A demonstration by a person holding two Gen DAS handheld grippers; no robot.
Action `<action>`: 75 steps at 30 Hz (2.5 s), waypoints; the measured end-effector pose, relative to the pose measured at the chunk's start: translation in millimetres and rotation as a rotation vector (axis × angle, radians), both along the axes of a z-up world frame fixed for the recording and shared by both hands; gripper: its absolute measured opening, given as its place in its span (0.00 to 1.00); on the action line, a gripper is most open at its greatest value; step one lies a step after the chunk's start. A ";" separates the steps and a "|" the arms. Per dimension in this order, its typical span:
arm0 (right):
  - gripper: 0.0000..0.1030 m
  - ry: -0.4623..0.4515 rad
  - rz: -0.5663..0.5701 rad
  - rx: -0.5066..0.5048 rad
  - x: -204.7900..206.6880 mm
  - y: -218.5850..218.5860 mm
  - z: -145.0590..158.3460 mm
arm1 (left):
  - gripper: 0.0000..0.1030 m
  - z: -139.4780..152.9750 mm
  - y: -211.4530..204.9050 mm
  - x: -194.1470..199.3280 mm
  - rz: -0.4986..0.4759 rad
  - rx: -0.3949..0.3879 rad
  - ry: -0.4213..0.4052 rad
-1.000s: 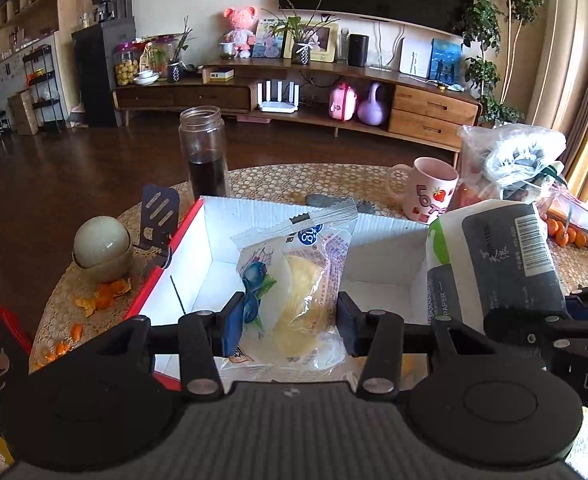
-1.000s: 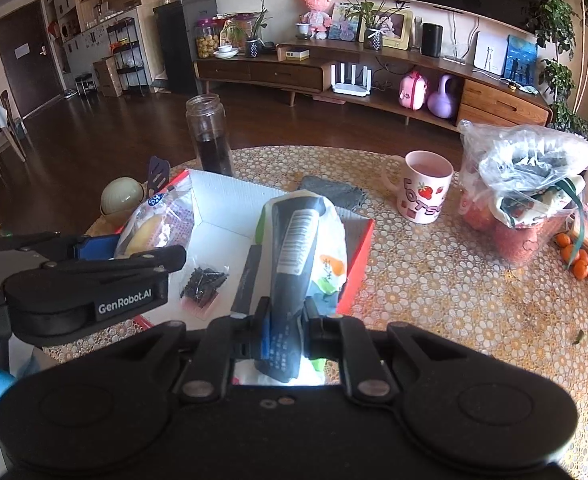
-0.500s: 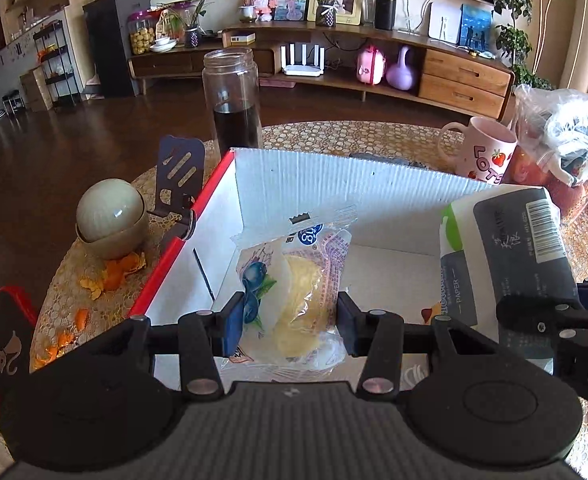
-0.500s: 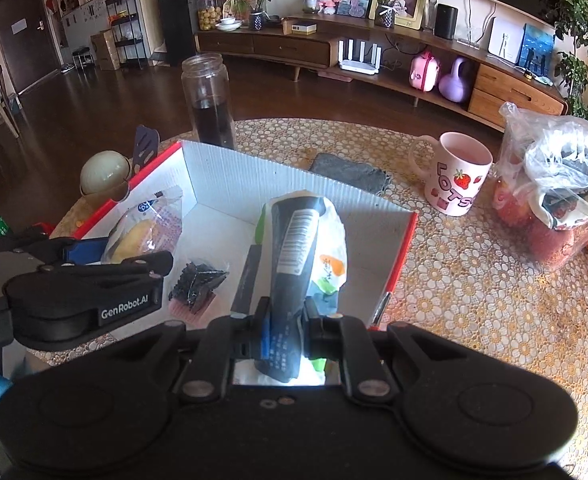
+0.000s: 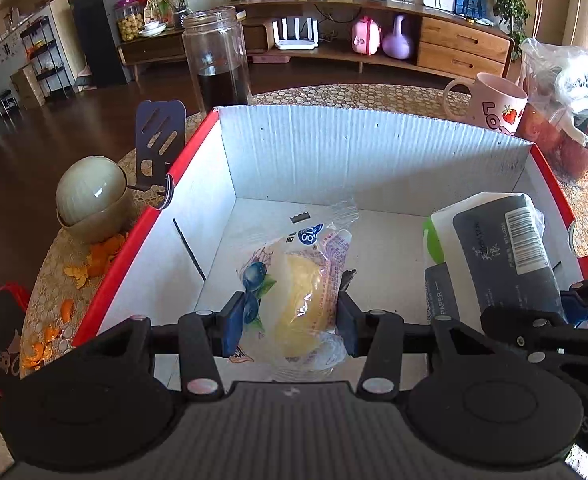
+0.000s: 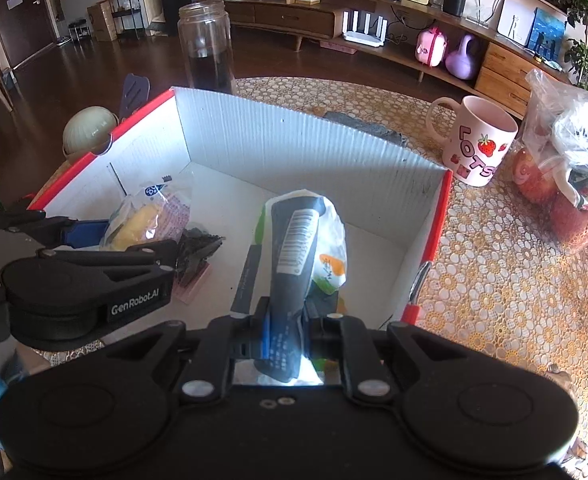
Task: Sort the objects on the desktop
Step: 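Lower and release the package and bread bag into the shoebox with both tools, then withdraw both open tools from the shoebox toward the silver snack wrappers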
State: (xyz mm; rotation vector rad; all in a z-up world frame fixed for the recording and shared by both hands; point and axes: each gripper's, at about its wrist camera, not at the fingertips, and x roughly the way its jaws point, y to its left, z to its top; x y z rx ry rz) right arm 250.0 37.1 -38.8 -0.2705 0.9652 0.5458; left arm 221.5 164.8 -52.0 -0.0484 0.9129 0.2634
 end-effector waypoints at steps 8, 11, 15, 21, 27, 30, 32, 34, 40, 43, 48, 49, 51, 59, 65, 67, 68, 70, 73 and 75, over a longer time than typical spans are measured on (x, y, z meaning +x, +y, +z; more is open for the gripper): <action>0.21 0.013 0.001 -0.009 -0.1 1.2 -7.5 | 0.46 -3.4 -1.2 3.5 -0.012 0.002 0.019; 0.27 0.006 0.003 -0.016 -1.5 -1.0 -6.7 | 0.46 -1.4 0.4 2.5 -0.001 -0.014 0.017; 0.35 0.006 -0.005 0.009 -4.4 -9.1 -0.1 | 0.47 4.6 -2.8 -0.6 0.005 -0.005 0.000; 0.39 -0.012 -0.004 0.031 -10.0 -23.5 12.7 | 0.68 17.4 -9.2 -7.0 -0.007 -0.003 -0.034; 0.64 -0.017 -0.002 0.119 -14.1 -45.6 29.8 | 0.74 29.2 -13.8 -14.0 -0.007 -0.008 -0.054; 0.71 -0.062 0.010 0.136 -21.3 -52.2 40.1 | 0.74 33.3 -16.8 -17.7 -0.010 -0.015 -0.061; 0.72 -0.070 0.015 0.143 -24.1 -56.7 44.8 | 0.74 35.0 -18.7 -19.9 -0.011 -0.018 -0.062; 0.75 -0.077 0.017 0.153 -27.1 -61.5 48.5 | 0.77 36.5 -21.4 -22.4 -0.012 -0.020 -0.062; 0.77 -0.091 0.017 0.166 -37.0 -79.2 55.4 | 0.78 40.3 -32.5 -29.8 -0.030 -0.025 -0.057; 0.77 -0.098 0.011 0.172 -42.0 -89.1 59.1 | 0.80 43.8 -39.4 -34.7 -0.040 -0.025 -0.061; 0.79 -0.119 0.005 0.193 -52.6 -107.5 68.2 | 0.83 50.4 -51.6 -42.3 -0.052 -0.010 -0.077; 0.80 -0.123 0.004 0.197 -55.3 -111.1 70.2 | 0.84 51.4 -54.4 -44.0 -0.054 -0.011 -0.079; 0.81 -0.133 0.003 0.204 -60.2 -118.2 74.2 | 0.86 53.1 -59.5 -47.8 -0.062 -0.016 -0.082; 0.87 -0.168 -0.004 0.244 -84.2 -153.5 84.0 | 0.99 62.0 -85.9 -67.1 -0.101 -0.025 -0.096; 0.89 -0.194 -0.026 0.260 -103.1 -186.7 88.1 | 0.99 69.7 -112.4 -82.7 -0.142 -0.032 -0.108; 0.90 -0.200 -0.038 0.264 -109.7 -199.1 88.9 | 0.99 71.7 -121.9 -88.0 -0.156 -0.031 -0.115; 0.90 -0.202 -0.045 0.266 -112.9 -205.2 89.2 | 0.99 72.7 -126.2 -90.5 -0.162 -0.035 -0.119; 0.90 -0.207 -0.062 0.270 -118.1 -218.4 89.2 | 0.99 74.8 -135.1 -95.2 -0.177 -0.050 -0.127; 0.91 -0.209 -0.092 0.275 -126.0 -238.0 87.8 | 0.99 77.1 -149.3 -100.3 -0.204 -0.076 -0.132; 0.91 -0.215 -0.110 0.272 -130.7 -252.6 86.3 | 0.99 78.3 -159.7 -103.8 -0.220 -0.083 -0.140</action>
